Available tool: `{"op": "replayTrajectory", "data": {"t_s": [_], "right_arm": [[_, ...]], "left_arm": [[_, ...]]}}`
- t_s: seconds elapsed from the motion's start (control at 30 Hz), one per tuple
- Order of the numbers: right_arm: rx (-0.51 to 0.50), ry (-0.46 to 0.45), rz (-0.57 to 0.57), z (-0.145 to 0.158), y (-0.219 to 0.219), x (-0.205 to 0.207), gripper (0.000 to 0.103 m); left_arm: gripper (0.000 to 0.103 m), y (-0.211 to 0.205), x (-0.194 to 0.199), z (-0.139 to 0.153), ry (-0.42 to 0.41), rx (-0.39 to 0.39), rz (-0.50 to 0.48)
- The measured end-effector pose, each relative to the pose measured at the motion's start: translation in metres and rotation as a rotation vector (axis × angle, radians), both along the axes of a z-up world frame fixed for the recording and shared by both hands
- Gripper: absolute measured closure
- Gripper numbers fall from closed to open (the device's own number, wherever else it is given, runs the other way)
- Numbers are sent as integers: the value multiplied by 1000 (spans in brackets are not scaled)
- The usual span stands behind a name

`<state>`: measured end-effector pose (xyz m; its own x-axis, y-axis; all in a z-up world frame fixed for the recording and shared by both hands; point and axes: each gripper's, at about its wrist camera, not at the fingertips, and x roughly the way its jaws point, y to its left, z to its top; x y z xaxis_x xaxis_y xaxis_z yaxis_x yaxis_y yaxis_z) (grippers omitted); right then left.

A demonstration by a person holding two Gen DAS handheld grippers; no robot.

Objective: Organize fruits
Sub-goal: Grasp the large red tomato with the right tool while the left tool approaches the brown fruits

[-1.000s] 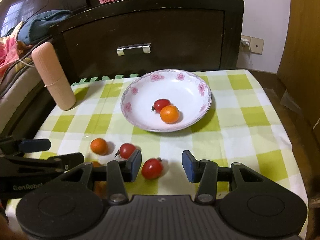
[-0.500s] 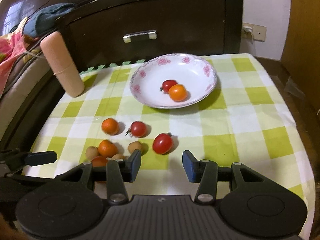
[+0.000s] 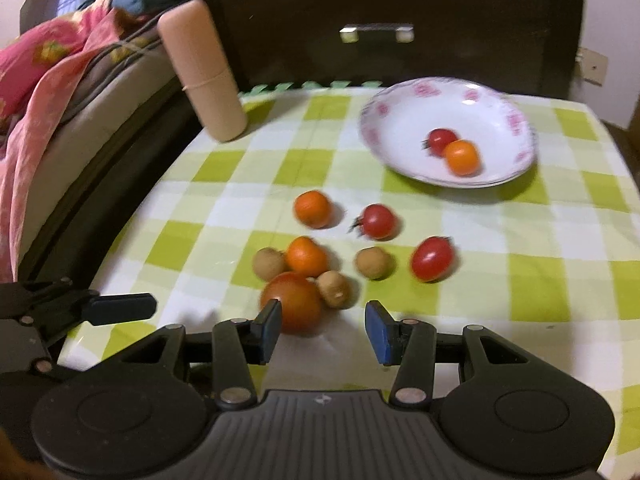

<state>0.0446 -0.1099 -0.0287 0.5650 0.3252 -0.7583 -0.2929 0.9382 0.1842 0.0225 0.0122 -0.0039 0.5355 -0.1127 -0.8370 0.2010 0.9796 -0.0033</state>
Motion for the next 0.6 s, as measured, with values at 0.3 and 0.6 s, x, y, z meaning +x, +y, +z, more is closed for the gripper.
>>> {"op": "replayTrajectory", "data": {"t_s": [0.3, 0.6], "right_arm": [[25, 65, 34, -14, 16, 22, 59], [39, 81, 33, -23, 15, 27, 63]], "left_arm": [[20, 3, 2, -5, 25, -1, 13], [20, 4, 5, -8, 31, 2, 23]]}}
